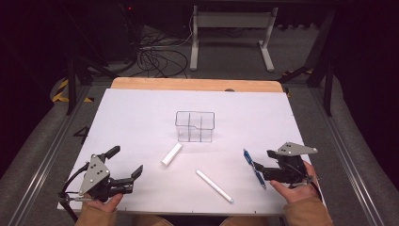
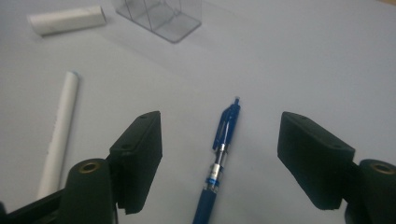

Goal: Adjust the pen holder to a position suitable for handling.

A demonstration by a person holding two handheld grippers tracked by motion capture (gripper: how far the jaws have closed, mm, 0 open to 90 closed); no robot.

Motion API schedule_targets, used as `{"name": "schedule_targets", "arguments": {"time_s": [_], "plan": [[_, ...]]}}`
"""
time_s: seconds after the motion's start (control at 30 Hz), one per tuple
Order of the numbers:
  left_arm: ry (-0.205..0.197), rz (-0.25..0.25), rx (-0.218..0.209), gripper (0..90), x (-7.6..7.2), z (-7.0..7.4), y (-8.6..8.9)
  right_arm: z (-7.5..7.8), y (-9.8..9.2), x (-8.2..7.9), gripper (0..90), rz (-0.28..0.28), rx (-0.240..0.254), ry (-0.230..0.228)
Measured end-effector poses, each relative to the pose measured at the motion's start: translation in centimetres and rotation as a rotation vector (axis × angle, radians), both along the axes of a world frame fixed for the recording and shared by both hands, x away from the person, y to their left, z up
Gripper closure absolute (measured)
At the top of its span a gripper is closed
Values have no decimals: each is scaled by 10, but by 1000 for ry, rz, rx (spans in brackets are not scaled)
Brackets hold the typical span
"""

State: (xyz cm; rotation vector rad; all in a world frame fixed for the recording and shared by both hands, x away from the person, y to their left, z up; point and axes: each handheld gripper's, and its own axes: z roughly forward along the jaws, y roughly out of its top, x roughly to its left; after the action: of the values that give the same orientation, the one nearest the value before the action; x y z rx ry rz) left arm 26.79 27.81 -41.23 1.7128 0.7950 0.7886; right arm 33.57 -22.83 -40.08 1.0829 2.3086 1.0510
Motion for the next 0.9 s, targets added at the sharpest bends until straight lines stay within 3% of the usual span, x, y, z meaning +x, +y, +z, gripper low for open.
{"name": "schedule_targets", "arguments": {"time_s": [0.1, 0.13, 0.2, 0.37, 0.47, 0.57, 0.9], "plan": [[2, 0, 3, 71, 0, 0, 0, 1, 0, 1, 321, 6, 14, 34], [2, 1, 2, 71, 0, 0, 0, -2, 0, 3, 321, 5, 0, 78], [2, 1, 1, 71, 0, 0, 0, -4, 1, 5, 325, 0, -18, 105], [4, 2, 6, 71, 0, 0, 0, -5, 3, 6, 334, -6, -43, 148], [5, 2, 3, 72, 1, 0, 0, -4, 4, 6, 346, 4, -35, 153], [7, 2, 1, 72, 1, 0, 0, -9, 5, 8, 351, 2, -46, 199], [6, 2, 2, 72, 2, -1, -1, -14, 6, 12, 386, -20, -45, 273]]}}
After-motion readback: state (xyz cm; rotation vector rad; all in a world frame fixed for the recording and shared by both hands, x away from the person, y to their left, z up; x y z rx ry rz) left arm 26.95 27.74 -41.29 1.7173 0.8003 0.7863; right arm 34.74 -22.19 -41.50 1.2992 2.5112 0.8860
